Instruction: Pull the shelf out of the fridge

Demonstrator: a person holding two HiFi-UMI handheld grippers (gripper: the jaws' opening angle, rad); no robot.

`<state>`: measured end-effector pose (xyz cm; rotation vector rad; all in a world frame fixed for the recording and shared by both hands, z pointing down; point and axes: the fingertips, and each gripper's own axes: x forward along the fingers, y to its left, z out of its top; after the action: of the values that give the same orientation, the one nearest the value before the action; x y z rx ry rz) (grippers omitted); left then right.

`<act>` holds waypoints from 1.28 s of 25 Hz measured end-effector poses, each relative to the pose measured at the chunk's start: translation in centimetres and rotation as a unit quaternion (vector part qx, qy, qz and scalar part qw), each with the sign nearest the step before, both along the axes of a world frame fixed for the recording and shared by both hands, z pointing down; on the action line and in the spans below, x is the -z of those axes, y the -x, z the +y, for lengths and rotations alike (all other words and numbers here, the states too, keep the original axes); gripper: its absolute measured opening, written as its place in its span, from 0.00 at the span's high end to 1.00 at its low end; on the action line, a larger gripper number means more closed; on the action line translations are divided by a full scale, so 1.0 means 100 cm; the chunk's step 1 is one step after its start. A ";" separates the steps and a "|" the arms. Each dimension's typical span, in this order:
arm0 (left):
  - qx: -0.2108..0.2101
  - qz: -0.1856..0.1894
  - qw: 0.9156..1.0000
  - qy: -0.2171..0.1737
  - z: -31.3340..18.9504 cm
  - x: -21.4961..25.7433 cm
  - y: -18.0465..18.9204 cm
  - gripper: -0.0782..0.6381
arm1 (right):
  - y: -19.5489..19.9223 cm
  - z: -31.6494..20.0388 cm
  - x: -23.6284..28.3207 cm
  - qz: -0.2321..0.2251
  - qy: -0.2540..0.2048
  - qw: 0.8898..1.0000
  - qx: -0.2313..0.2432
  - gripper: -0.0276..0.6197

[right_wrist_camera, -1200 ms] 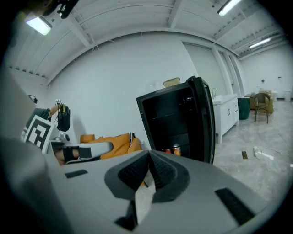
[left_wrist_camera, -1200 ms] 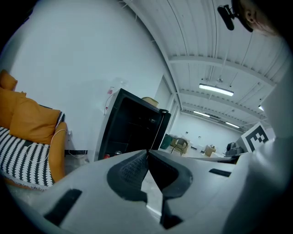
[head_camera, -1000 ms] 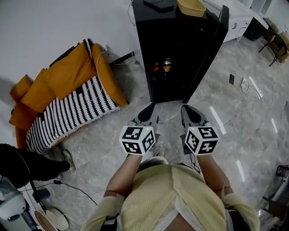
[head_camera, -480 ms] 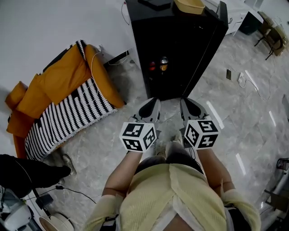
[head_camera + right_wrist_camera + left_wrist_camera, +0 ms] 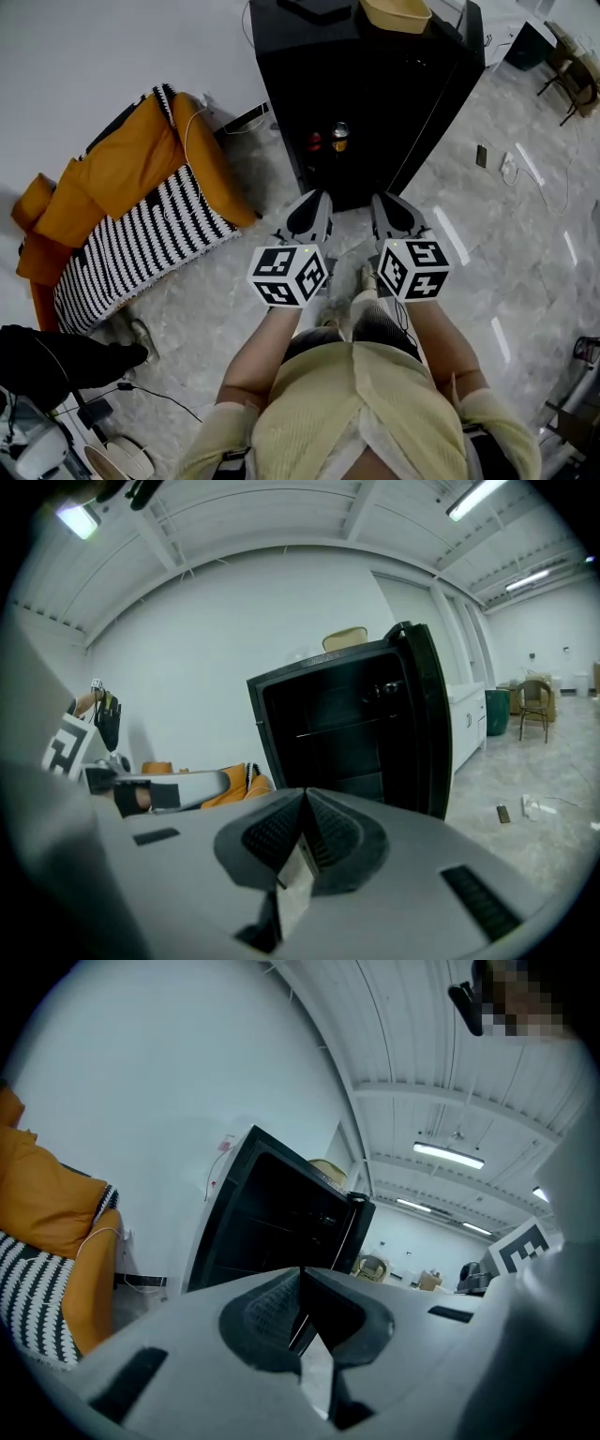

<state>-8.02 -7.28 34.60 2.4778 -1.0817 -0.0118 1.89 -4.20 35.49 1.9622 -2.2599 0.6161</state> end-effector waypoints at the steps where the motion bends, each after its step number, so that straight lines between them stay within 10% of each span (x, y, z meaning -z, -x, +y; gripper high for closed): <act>1: 0.003 0.003 1.000 0.003 -0.005 -0.001 -0.005 0.85 | -0.003 -0.005 -0.001 -0.001 0.000 1.000 0.004 0.91; 32: 0.109 0.082 0.991 0.019 -0.139 -0.024 -0.074 0.85 | -0.084 -0.147 -0.010 -0.058 -0.026 0.998 -0.006 0.91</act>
<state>-0.57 -21.22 37.04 2.2690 -1.2607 -0.2534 10.25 -18.88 36.49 2.0165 -2.3554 0.6953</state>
